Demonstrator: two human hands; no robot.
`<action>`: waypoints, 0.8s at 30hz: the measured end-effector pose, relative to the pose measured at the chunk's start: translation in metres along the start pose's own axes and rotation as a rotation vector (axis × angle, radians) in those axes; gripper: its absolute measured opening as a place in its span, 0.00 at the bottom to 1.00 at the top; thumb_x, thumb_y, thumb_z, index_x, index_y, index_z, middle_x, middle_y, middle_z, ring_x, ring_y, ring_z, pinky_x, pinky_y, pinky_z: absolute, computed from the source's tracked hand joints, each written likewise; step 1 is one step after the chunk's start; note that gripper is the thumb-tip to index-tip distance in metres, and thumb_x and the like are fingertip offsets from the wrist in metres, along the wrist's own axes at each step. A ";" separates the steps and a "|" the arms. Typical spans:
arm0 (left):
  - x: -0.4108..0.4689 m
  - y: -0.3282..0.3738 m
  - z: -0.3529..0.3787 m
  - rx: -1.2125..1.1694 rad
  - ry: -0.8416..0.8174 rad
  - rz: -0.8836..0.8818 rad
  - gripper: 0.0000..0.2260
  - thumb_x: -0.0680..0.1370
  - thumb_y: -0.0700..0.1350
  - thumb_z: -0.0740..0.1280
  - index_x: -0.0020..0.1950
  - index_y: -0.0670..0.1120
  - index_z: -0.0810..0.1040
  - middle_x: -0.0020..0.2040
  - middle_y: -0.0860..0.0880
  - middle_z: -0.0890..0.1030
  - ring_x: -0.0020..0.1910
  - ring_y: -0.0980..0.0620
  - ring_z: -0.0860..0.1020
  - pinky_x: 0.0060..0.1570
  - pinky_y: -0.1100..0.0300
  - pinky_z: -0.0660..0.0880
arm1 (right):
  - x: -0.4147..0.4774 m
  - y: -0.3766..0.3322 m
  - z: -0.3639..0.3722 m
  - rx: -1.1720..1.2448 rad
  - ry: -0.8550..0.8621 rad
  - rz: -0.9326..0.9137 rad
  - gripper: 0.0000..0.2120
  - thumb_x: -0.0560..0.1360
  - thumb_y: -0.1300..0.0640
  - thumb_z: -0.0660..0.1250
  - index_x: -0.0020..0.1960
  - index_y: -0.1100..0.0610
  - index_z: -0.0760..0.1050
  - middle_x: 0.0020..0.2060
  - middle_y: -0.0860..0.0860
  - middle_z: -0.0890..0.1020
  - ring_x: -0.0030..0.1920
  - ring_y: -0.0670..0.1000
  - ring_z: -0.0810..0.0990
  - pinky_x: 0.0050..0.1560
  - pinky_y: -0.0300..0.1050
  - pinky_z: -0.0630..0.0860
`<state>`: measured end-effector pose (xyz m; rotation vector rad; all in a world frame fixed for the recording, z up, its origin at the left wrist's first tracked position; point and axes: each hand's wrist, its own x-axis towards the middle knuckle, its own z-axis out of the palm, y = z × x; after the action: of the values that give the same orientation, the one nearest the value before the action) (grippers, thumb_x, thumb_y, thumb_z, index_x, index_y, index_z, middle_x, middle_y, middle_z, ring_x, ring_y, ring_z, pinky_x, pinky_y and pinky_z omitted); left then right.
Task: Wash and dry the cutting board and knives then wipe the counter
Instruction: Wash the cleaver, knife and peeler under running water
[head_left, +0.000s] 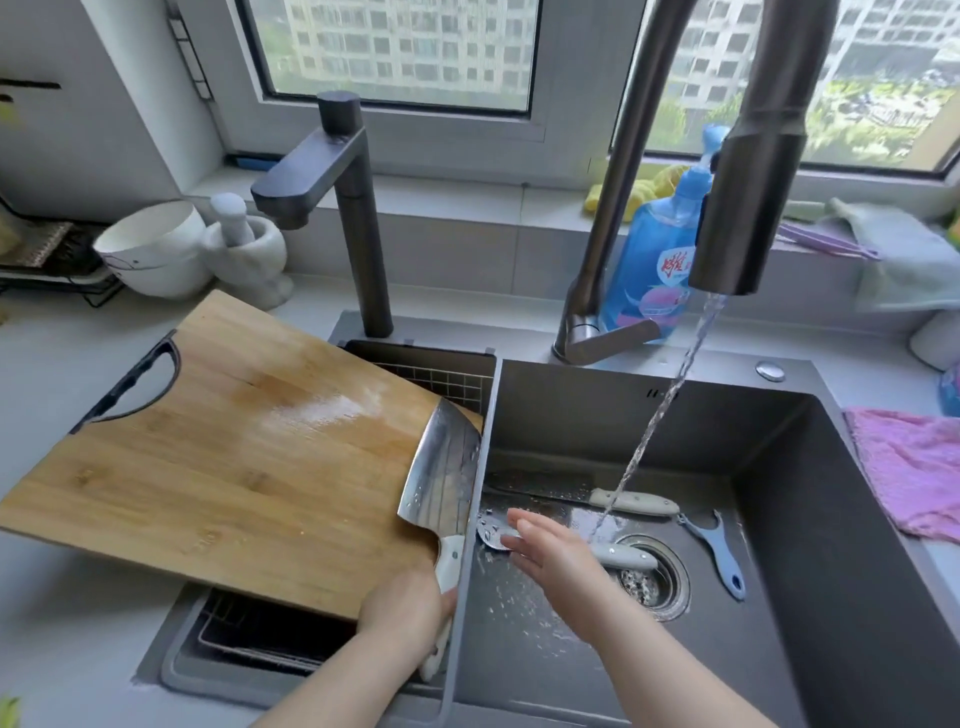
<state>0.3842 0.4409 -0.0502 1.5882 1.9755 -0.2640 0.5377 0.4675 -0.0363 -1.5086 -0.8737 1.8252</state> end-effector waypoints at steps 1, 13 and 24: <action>-0.001 0.001 0.001 -0.010 0.009 0.010 0.15 0.79 0.58 0.56 0.54 0.47 0.67 0.44 0.50 0.77 0.54 0.46 0.78 0.43 0.60 0.68 | -0.002 0.004 -0.011 0.006 0.015 0.012 0.15 0.79 0.64 0.55 0.65 0.62 0.69 0.57 0.55 0.74 0.56 0.53 0.75 0.62 0.42 0.70; -0.016 0.014 -0.014 -0.165 0.520 0.067 0.10 0.81 0.51 0.55 0.42 0.54 0.72 0.40 0.56 0.74 0.34 0.55 0.73 0.29 0.63 0.65 | 0.005 0.009 -0.125 -0.270 0.279 0.083 0.14 0.74 0.71 0.53 0.53 0.64 0.74 0.49 0.57 0.78 0.43 0.53 0.76 0.42 0.40 0.72; 0.016 0.040 0.026 0.113 0.654 0.479 0.26 0.67 0.53 0.55 0.63 0.44 0.67 0.65 0.46 0.67 0.73 0.48 0.55 0.68 0.58 0.49 | 0.073 0.044 -0.129 -1.441 0.057 0.017 0.25 0.78 0.63 0.54 0.74 0.55 0.56 0.74 0.53 0.58 0.73 0.54 0.58 0.70 0.42 0.57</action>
<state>0.4280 0.4518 -0.0719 2.3751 1.9476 0.3891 0.6509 0.5132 -0.1313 -2.2497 -2.3915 0.9960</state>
